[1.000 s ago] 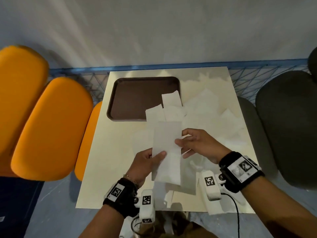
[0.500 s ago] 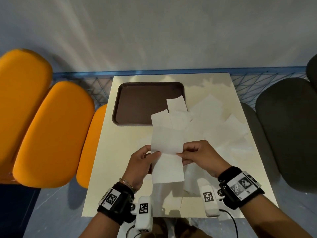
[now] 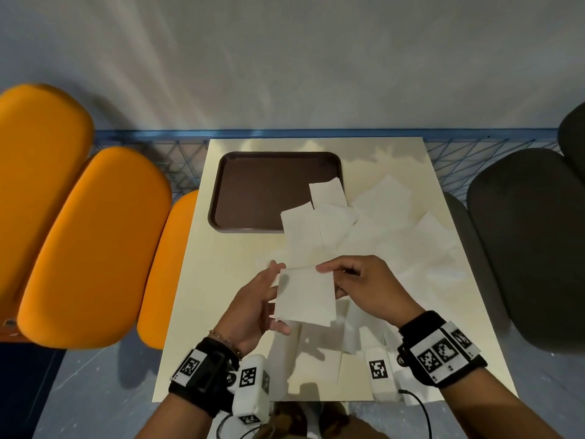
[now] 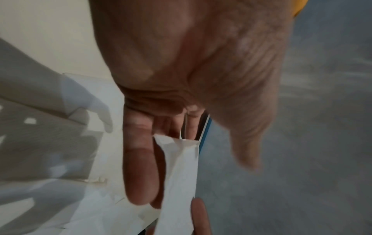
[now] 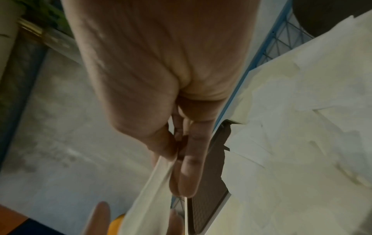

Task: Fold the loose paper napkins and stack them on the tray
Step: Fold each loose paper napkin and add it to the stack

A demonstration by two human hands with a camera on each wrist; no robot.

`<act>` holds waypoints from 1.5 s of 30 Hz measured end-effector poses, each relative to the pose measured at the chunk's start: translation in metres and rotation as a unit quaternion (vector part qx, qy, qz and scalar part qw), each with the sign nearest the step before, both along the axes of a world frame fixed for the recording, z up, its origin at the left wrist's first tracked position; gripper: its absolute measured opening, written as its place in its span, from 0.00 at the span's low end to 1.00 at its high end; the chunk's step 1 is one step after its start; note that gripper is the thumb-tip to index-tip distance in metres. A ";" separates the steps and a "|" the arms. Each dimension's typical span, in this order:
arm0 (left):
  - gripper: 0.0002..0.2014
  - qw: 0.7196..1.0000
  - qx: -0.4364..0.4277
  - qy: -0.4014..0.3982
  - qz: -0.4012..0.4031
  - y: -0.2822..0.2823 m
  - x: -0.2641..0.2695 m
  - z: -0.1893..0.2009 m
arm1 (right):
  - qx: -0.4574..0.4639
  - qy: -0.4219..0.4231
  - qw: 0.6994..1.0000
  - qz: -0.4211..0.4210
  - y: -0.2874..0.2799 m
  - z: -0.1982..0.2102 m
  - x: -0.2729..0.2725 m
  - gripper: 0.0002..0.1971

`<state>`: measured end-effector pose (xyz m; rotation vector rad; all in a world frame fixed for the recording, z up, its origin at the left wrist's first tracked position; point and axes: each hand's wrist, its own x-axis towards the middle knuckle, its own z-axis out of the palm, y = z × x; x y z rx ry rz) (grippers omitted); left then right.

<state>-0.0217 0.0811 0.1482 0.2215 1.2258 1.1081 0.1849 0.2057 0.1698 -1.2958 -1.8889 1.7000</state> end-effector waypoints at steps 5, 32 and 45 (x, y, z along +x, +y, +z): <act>0.21 0.999 -0.002 0.035 0.012 0.001 0.000 -0.004 | 0.046 -0.017 0.995 0.084 0.002 0.010 0.005 0.24; 0.18 0.946 0.139 0.281 0.080 0.001 0.018 0.042 | 0.056 0.061 0.997 0.003 -0.003 0.033 -0.006 0.15; 0.04 0.939 0.114 0.307 0.102 0.005 0.017 0.027 | 0.044 0.010 0.999 0.009 0.016 0.021 -0.003 0.05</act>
